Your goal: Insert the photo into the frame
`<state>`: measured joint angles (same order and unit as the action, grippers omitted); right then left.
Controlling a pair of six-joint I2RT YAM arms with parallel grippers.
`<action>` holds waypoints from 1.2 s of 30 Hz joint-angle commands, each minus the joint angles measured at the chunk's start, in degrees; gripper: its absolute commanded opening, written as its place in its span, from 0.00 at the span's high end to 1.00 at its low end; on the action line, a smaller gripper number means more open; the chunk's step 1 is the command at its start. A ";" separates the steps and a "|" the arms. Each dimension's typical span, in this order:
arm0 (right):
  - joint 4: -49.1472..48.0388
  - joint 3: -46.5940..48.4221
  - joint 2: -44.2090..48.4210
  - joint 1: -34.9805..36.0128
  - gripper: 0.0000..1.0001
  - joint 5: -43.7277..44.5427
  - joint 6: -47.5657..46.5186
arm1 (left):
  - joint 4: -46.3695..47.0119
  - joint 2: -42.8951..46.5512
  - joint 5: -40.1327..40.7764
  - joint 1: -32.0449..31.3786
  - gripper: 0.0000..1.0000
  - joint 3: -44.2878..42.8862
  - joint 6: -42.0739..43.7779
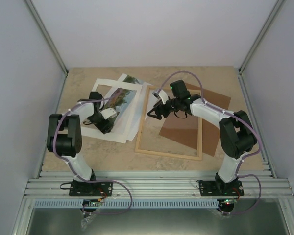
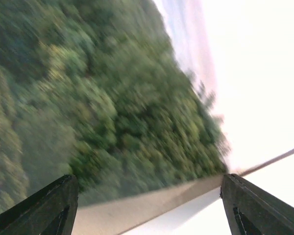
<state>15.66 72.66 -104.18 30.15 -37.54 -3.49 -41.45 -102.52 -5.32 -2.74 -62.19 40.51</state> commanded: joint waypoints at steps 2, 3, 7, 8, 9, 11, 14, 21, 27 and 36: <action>-0.66 -0.86 0.64 0.11 0.22 -1.73 -1.15 | -7.19 5.82 -3.25 -0.21 0.17 5.41 4.54; -0.96 -1.26 0.77 0.09 0.23 -2.22 -1.17 | -8.91 7.28 -4.65 -0.26 0.17 6.36 6.09; -3.37 -3.66 1.61 0.44 0.24 -4.41 -1.28 | -11.15 13.66 -9.58 -0.20 0.15 10.44 14.26; -4.16 -4.37 1.95 0.72 0.24 -4.68 -1.57 | -10.93 15.37 -11.04 -0.23 0.15 11.23 16.08; -5.06 -5.27 2.29 1.09 0.24 -4.73 -1.91 | -10.23 17.00 -12.68 -0.24 0.15 12.12 18.18; -6.28 -6.54 2.74 1.85 0.24 -4.53 -2.77 | -8.33 19.99 -15.48 -0.29 0.13 13.69 22.26; -6.80 -7.62 2.76 2.27 0.25 -4.47 -2.84 | -5.23 21.19 -17.46 -0.81 0.11 14.88 27.59; -8.06 -10.28 4.80 2.30 0.25 -4.02 -3.22 | -2.38 15.64 -17.23 -3.11 0.12 12.73 35.63; -8.94 -12.19 6.74 2.28 0.25 -3.59 -1.57 | 1.32 11.62 -13.76 -6.69 0.16 12.90 38.61; -8.72 -12.50 7.58 1.85 0.26 -2.61 -0.77 | 4.01 7.43 -9.25 -8.48 0.30 13.06 41.63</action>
<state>8.12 60.99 -98.52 32.29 -40.49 -4.69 -39.48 -93.17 -16.62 -10.66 -49.39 78.70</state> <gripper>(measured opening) 0.745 0.742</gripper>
